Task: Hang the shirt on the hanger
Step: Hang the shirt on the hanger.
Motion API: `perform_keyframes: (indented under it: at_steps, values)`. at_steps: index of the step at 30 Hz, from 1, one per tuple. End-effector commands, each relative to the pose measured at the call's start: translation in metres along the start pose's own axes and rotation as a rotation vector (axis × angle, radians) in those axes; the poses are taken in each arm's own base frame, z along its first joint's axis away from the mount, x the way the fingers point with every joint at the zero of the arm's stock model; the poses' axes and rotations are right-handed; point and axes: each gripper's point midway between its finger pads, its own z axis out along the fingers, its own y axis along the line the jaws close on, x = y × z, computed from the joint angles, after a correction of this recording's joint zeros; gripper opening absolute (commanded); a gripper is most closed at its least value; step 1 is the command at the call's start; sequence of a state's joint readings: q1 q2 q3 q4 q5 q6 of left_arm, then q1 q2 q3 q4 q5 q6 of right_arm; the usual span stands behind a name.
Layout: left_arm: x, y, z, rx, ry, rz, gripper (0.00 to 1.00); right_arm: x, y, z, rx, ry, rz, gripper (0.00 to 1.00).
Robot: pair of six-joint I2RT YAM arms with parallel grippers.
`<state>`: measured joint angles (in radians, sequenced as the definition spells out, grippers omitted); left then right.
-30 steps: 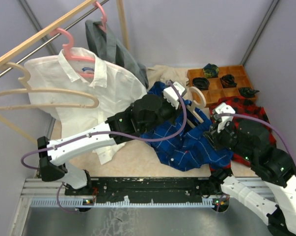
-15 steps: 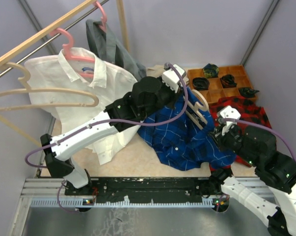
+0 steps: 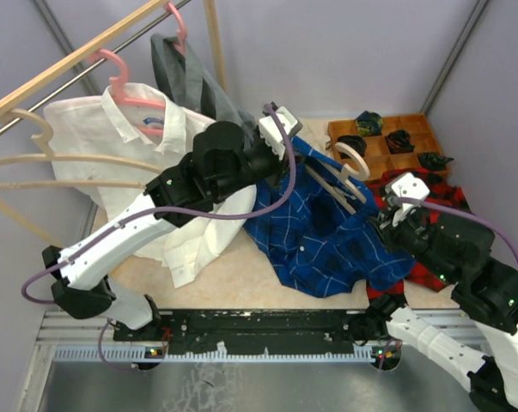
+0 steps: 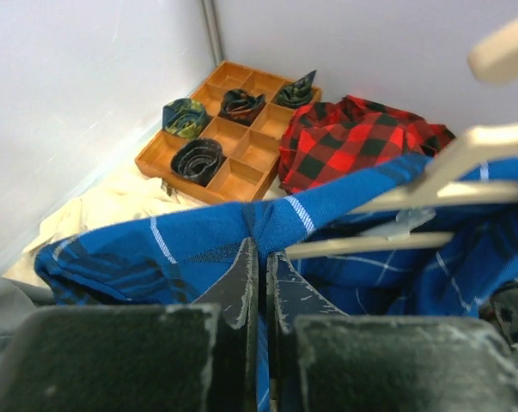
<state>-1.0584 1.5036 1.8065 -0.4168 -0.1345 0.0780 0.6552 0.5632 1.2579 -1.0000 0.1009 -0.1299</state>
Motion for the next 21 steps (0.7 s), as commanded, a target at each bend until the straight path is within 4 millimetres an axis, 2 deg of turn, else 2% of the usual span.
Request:
perform_keyframes:
  at_steps: [1, 4, 7, 13, 15, 21]
  values:
    - [-0.025, 0.008, -0.028, 0.045, -0.067, 0.037, 0.0, -0.037, -0.036, -0.026, 0.162, -0.063, -0.042, 0.0]
    - [-0.032, -0.006, -0.033, 0.124, -0.098, 0.02, 0.13, -0.046, -0.04, -0.023, 0.174, -0.048, -0.08, 0.0]
    - [-0.041, -0.009, -0.041, 0.14, -0.144, 0.009, 0.37, -0.054, -0.042, -0.021, 0.181, -0.075, -0.086, 0.0]
    - [-0.034, 0.008, -0.053, 0.054, -0.134, 0.024, 0.55, -0.071, -0.035, -0.027, 0.137, -0.178, -0.089, 0.0]
    - [-0.03, 0.011, -0.056, 0.041, -0.129, 0.029, 0.67, -0.073, -0.031, -0.03, 0.115, -0.201, -0.108, 0.0]
    - [-0.03, 0.011, -0.052, 0.038, -0.152, 0.029, 0.87, -0.067, -0.026, -0.013, 0.097, -0.162, -0.074, 0.0]
